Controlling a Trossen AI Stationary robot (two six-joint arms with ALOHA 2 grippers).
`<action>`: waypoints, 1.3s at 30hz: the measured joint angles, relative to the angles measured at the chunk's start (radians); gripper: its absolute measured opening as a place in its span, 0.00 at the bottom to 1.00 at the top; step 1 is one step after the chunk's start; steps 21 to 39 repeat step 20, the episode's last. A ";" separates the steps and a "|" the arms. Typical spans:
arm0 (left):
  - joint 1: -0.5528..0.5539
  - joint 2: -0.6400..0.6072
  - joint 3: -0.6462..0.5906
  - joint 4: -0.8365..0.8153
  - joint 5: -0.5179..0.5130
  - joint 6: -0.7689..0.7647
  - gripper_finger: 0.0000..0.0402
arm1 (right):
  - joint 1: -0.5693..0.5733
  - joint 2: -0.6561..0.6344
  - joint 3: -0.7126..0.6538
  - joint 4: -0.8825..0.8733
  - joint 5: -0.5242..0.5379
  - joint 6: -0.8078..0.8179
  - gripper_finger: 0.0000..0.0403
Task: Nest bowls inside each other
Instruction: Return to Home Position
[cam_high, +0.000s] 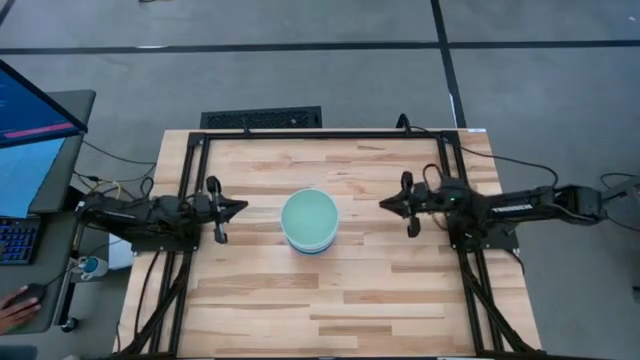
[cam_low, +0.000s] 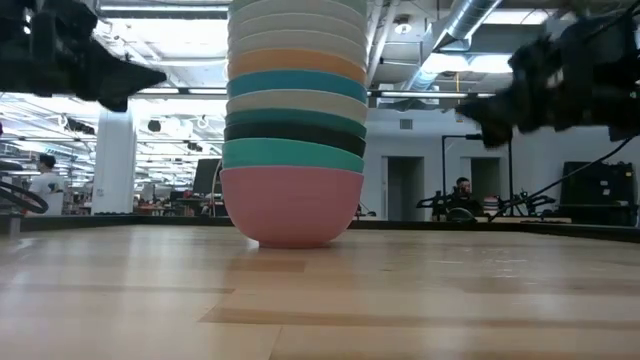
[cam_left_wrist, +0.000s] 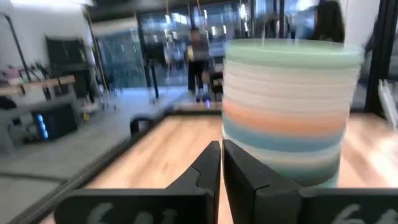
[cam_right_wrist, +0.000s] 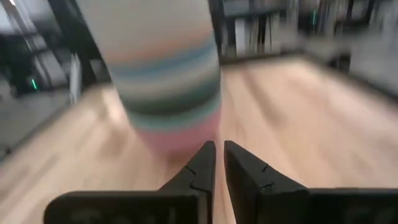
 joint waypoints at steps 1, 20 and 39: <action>0.000 0.002 0.001 -0.031 0.003 -0.003 0.02 | 0.000 0.009 0.000 -0.046 -0.001 0.000 0.14; 0.000 0.021 0.006 -0.048 0.005 -0.015 0.02 | 0.000 0.177 -0.001 -0.541 0.002 -0.002 0.14; 0.000 0.021 0.006 -0.048 0.005 -0.015 0.02 | 0.000 0.177 -0.001 -0.541 0.002 -0.002 0.14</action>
